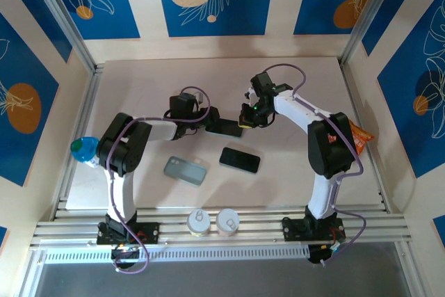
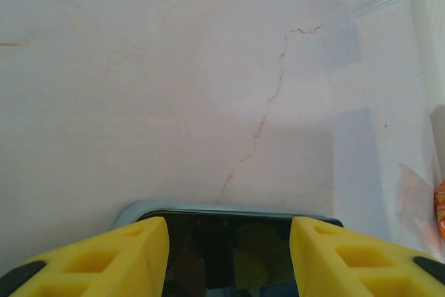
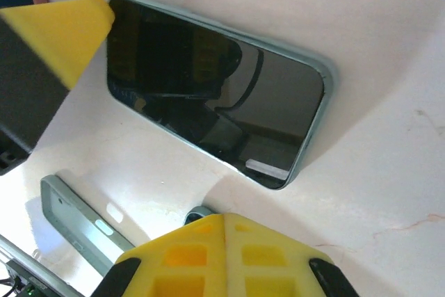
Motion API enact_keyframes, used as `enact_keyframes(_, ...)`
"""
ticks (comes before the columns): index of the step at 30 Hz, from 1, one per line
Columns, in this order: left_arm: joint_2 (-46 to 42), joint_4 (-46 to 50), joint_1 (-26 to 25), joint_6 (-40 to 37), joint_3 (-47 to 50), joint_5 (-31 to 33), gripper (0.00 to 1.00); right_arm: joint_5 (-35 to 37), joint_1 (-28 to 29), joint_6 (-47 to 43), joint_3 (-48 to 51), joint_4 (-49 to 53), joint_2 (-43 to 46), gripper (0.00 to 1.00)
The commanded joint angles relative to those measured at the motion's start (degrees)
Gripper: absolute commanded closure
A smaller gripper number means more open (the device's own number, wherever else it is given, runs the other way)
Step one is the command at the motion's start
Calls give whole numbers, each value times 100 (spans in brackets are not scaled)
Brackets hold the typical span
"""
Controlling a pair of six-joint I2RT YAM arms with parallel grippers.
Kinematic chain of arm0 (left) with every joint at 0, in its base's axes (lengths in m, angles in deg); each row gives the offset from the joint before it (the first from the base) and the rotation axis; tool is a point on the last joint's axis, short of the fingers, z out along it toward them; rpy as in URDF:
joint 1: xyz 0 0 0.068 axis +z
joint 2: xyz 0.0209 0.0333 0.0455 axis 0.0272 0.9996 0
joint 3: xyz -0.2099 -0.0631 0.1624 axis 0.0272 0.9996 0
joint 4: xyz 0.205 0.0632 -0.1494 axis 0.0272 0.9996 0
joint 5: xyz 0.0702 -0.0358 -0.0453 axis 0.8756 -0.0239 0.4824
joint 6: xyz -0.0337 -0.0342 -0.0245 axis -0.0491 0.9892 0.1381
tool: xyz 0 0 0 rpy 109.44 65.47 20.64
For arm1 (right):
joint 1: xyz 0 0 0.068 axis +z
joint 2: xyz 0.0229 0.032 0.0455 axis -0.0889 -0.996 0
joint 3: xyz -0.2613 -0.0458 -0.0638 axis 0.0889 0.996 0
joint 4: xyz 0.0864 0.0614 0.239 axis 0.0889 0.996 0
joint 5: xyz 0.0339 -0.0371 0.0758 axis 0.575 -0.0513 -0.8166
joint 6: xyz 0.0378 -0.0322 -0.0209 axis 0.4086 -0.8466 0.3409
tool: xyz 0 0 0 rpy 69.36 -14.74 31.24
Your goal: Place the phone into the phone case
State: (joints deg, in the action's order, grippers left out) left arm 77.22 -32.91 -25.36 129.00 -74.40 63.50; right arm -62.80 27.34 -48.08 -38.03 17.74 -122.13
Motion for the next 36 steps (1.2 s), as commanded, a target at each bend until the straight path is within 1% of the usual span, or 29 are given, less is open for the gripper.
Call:
enact_keyframes(1,-30,651,-54,-54,22,106,49,-30,17,-112,17,145,-168,100)
enact_keyframes(17,-8,759,-51,-118,-21,108,49,235,148,-163,220,-39,-753,100)
enact_keyframes(24,-10,741,-49,-115,21,95,49,836,518,-281,184,108,-1143,100)
enact_keyframes(36,-77,671,-59,-101,280,91,49,829,920,-142,431,44,-1493,100)
